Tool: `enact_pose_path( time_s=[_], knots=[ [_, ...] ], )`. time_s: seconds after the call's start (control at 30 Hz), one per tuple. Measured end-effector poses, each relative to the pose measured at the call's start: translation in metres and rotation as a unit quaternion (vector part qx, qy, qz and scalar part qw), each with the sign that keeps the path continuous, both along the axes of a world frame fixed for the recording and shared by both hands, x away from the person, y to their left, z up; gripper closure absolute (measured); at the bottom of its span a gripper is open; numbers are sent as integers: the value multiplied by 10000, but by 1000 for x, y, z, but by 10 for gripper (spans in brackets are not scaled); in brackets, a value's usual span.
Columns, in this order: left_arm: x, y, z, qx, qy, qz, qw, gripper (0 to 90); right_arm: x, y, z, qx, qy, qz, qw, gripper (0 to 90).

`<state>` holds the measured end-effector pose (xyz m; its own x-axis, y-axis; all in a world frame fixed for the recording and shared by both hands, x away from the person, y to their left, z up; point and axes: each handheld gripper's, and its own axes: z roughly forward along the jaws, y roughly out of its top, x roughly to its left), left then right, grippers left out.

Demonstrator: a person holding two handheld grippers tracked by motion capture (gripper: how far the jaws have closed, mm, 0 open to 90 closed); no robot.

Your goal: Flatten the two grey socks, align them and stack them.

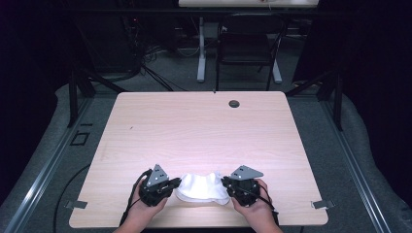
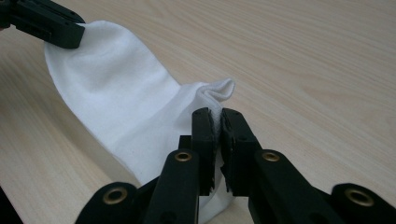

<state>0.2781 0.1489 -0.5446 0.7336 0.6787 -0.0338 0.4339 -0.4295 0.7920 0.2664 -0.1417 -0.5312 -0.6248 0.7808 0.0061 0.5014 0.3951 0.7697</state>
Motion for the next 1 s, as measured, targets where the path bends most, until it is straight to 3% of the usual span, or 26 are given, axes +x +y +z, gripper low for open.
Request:
enact_pose_path(
  time_s=[1.0],
  knots=[
    [0, -8, -19, 295, 94, -53, 9995, 871, 3, -3, -17, -55, 196, -61, 9998, 835]
  ],
)
